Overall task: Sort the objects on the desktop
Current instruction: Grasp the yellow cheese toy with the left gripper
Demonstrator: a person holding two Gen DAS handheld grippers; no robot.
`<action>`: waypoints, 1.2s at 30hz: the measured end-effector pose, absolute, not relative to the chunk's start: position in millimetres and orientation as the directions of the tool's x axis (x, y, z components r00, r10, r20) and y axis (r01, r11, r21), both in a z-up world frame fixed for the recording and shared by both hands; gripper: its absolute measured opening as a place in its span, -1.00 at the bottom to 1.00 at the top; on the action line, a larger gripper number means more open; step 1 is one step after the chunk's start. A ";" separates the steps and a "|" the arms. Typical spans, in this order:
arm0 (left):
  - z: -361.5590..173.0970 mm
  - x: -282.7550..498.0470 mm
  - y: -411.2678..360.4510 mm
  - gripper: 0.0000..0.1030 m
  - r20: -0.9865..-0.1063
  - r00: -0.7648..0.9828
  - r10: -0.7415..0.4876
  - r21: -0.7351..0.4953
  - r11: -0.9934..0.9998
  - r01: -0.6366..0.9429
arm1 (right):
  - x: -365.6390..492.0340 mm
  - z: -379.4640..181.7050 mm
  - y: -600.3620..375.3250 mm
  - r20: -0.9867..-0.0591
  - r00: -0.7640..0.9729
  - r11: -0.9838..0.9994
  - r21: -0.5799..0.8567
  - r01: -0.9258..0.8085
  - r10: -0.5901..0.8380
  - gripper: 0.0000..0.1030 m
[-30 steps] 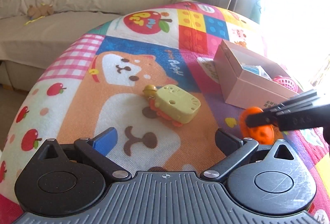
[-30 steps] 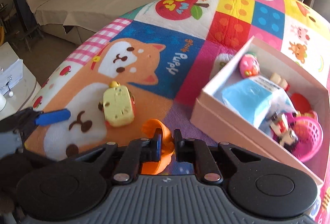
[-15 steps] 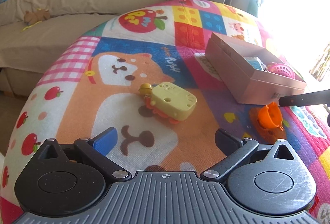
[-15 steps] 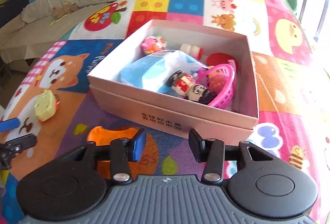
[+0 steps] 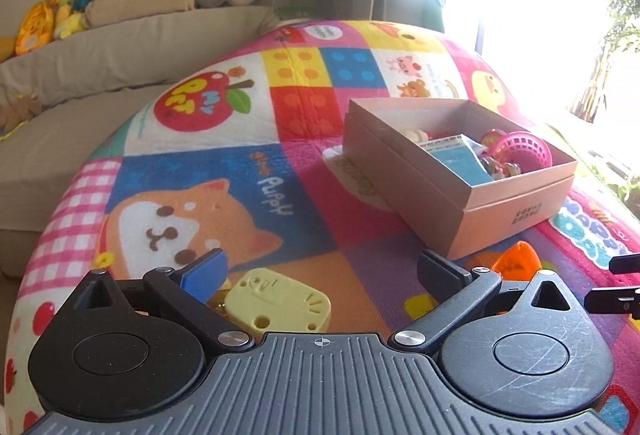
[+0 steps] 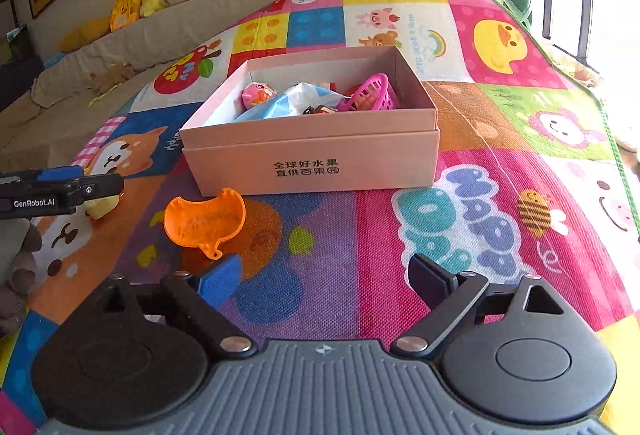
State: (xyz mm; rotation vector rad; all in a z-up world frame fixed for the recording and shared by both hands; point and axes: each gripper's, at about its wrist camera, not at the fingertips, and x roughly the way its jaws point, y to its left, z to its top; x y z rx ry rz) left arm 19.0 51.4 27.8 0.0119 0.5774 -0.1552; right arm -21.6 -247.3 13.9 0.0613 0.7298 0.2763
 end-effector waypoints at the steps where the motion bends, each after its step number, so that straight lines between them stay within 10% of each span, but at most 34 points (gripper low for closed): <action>1: 25.3 23.3 50.4 1.00 -0.558 0.817 -0.147 -0.030 0.987 0.158 | -21.9 10.0 -248.7 -0.655 0.706 0.963 0.160 -0.219 0.269 0.82; 14: 30.1 -18.9 38.3 1.00 -0.575 0.721 -0.387 -0.196 0.921 0.338 | -22.8 7.3 -249.6 -0.648 0.706 0.958 0.188 -0.217 0.287 1.00; 36: 14.5 2.8 15.8 0.94 -0.649 0.750 -0.129 -0.093 0.992 0.090 | -24.2 6.3 -248.5 -0.647 0.721 0.969 0.173 -0.179 0.249 1.00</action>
